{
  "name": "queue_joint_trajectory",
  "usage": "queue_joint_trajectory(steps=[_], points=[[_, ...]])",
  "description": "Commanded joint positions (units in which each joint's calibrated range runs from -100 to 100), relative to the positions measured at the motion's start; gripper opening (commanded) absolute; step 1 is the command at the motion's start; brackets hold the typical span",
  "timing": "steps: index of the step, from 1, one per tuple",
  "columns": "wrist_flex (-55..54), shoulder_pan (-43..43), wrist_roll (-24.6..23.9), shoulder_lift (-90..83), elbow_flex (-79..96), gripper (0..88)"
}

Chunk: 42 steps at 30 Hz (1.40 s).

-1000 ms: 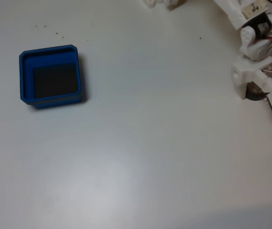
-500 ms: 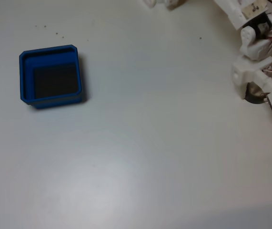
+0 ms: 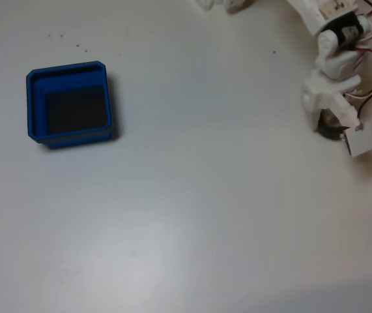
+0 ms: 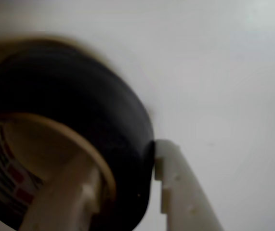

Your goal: Pick the black tape roll and drop it in the blue box

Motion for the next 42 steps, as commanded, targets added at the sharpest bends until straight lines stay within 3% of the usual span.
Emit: queue_joint_trajectory(steps=[1,10,21,33,42], points=[[2.1,2.9,-0.1,-7.8,-2.1,1.1],[6.1,9.7,0.0,-9.4,-5.8,1.1],[17.1,30.4,0.0,-9.2,-19.1,1.1],[16.3,57.5,0.2,-8.8,-24.5,1.2],[10.4,71.2,0.3,-7.7,-27.0,1.2]])
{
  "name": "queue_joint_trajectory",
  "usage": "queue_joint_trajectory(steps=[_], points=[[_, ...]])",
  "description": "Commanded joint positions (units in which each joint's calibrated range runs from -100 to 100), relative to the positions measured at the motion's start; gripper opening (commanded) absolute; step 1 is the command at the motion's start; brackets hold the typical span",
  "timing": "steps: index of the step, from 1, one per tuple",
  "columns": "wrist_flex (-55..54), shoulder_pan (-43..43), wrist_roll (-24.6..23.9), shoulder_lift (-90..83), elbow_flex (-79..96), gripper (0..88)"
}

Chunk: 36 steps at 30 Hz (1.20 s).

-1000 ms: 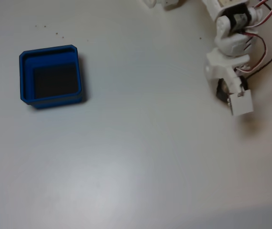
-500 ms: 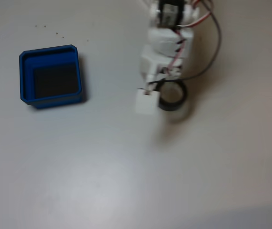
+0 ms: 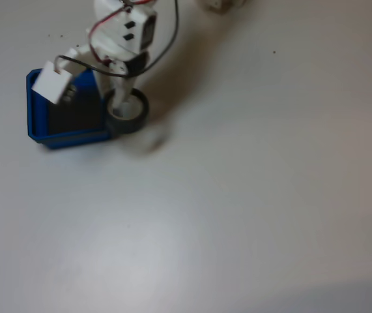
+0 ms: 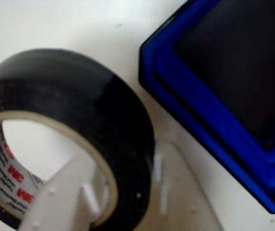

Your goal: Pick the black tape roll and drop it in the blue box

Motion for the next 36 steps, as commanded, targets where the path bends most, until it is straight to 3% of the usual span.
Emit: queue_joint_trajectory(steps=[1,20,36], points=[[-3.6,5.0,0.4,-3.6,-4.5,1.2],[-11.3,16.3,0.5,2.9,-4.3,1.3],[-11.4,16.6,0.5,9.1,-4.4,1.3]])
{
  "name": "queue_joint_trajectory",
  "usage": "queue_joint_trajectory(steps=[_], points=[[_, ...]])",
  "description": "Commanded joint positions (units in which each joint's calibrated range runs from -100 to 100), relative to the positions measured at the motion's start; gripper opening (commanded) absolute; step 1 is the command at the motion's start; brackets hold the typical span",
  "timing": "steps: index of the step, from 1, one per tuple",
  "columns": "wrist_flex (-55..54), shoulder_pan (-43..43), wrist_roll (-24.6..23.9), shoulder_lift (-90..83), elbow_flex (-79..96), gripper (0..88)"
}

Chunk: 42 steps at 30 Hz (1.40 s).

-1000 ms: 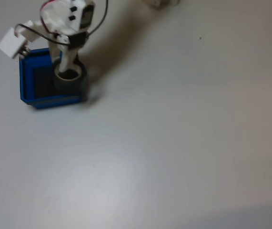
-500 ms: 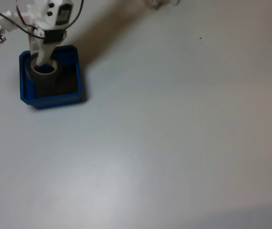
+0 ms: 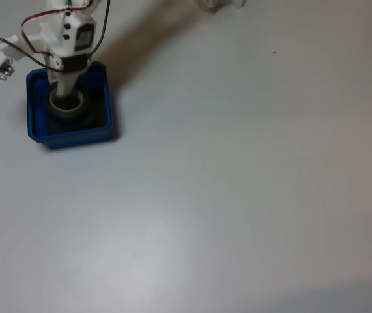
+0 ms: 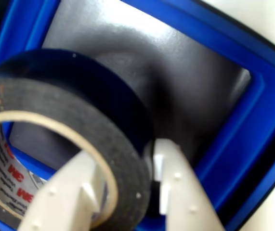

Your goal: Pick the black tape roll and drop it in the blue box

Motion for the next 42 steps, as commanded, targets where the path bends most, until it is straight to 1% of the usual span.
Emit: queue_joint_trajectory(steps=[1,8,15,36,38,42], points=[[-1.2,0.6,0.3,-0.4,-4.4,1.3],[-2.6,0.7,0.3,0.1,-4.0,1.4],[-2.6,0.7,0.3,4.2,-4.4,1.4],[-2.7,0.7,0.3,5.5,-4.2,2.2],[-2.7,0.7,0.3,5.6,-4.1,3.5],[-2.7,0.7,0.3,5.6,-4.1,9.9]])
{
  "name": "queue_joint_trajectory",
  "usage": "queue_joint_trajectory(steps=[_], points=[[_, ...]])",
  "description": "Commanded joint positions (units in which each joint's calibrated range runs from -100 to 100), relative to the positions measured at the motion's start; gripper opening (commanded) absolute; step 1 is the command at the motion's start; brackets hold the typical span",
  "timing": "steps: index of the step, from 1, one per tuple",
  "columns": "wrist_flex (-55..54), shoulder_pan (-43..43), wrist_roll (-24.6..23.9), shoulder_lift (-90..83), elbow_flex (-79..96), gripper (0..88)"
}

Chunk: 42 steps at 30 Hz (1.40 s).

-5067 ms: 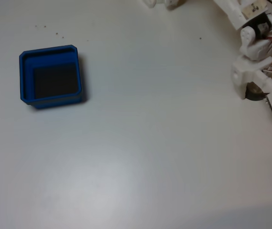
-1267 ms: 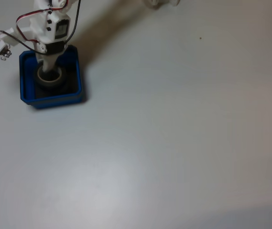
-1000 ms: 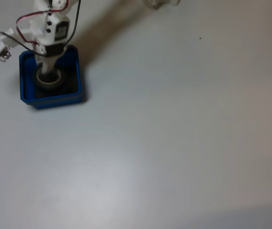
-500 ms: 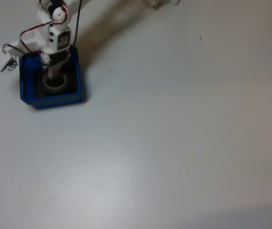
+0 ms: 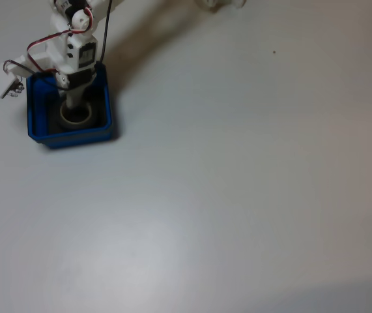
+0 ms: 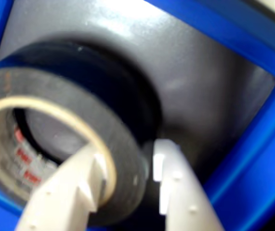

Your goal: Pick the black tape roll and drop it in the blue box

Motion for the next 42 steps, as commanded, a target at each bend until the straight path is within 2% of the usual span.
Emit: queue_joint_trajectory(steps=[1,12,15,19,29,34,42], points=[[-1.1,0.7,0.3,-0.4,-4.1,11.5],[-1.1,0.7,0.3,-0.9,-4.4,12.9],[-1.1,0.5,0.3,-1.5,-4.6,9.4],[-1.1,0.1,0.3,-4.6,-4.6,0.0],[-1.1,-0.8,0.4,-16.7,-4.6,0.8],[-1.1,-6.3,0.4,-22.7,-4.4,0.9],[-1.1,-22.0,0.4,-23.8,-4.4,0.9]])
